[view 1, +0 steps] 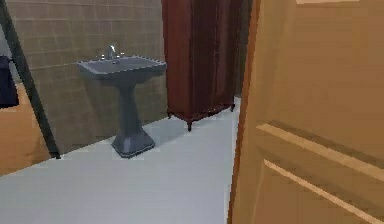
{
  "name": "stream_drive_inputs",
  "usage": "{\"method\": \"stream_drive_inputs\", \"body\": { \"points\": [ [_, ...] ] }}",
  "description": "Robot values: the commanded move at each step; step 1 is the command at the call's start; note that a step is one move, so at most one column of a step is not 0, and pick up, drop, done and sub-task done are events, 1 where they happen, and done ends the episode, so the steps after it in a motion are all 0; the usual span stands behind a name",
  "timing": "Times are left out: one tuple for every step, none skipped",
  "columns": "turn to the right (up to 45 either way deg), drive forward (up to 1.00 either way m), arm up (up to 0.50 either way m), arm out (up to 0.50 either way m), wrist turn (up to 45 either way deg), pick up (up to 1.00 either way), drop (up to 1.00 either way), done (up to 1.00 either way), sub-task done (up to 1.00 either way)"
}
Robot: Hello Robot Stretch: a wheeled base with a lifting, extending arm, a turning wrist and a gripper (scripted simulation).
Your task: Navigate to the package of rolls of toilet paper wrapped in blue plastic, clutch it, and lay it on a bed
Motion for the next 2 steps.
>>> {"method": "stream_drive_inputs", "body": {
  "points": [
    [0.0, 0.4, 0.0, 0.0, 0.0, 0.0, 0.0, 0.0, 0.0],
    [-39.0, 0.0, 0.0, 0.0, 0.0, 0.0, 0.0, 0.0, 0.0]
  ]
}}
